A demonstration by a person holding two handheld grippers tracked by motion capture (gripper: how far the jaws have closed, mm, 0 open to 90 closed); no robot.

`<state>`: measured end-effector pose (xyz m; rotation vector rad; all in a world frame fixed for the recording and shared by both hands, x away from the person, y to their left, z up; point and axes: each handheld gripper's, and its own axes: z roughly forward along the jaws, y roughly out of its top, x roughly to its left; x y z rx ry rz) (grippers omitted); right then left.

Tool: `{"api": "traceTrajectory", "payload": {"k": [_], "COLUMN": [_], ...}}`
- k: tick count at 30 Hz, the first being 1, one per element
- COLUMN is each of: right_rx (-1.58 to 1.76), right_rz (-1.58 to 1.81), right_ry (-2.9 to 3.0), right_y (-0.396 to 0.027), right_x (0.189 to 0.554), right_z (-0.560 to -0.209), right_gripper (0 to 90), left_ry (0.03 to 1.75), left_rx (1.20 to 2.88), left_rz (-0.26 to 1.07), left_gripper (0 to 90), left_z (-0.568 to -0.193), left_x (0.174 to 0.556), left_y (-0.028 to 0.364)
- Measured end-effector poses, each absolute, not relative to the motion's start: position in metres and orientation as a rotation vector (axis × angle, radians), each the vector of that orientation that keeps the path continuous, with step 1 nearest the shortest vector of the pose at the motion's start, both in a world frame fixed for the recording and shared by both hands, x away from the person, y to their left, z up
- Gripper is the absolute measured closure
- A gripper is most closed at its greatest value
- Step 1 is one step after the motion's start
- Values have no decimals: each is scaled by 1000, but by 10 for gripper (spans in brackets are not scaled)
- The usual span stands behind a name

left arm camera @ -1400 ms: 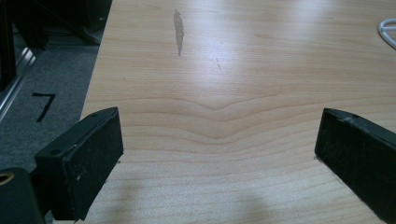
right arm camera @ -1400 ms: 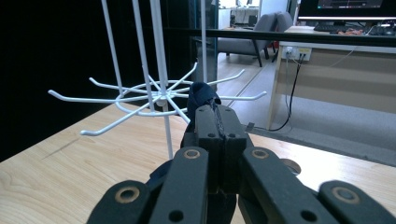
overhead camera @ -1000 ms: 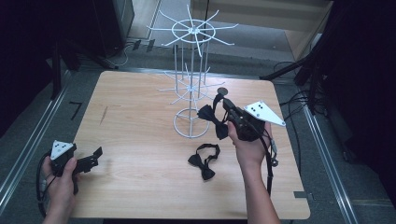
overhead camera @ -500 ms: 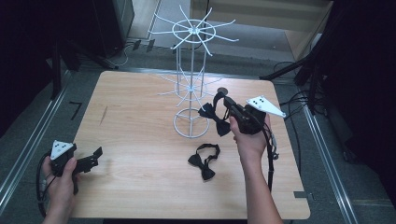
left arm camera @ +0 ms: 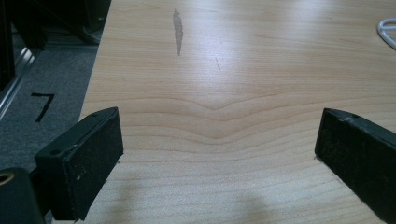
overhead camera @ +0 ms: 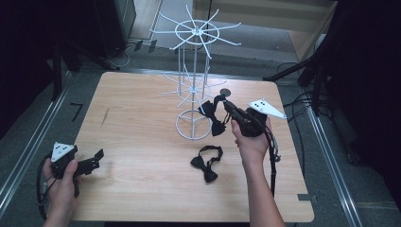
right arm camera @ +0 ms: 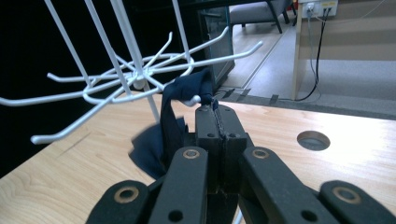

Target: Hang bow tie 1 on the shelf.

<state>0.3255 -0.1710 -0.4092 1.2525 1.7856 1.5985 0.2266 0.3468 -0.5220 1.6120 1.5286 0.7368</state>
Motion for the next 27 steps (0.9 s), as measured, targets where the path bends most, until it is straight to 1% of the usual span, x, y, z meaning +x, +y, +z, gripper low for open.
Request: {"api": "traceTrajectory", "payload": {"k": [27], "right_rx": [1271], "right_rz": [1605], "right_ry": [1786], "right_y": [-142], "right_x": [338], "right_z": [-432], "right_gripper": [900], "left_ry": [1527], "left_rx": [1616], "left_rz": [734], "left_gripper": [14], "left_z": [-522], "left_x": [227], "left_y": [347]}}
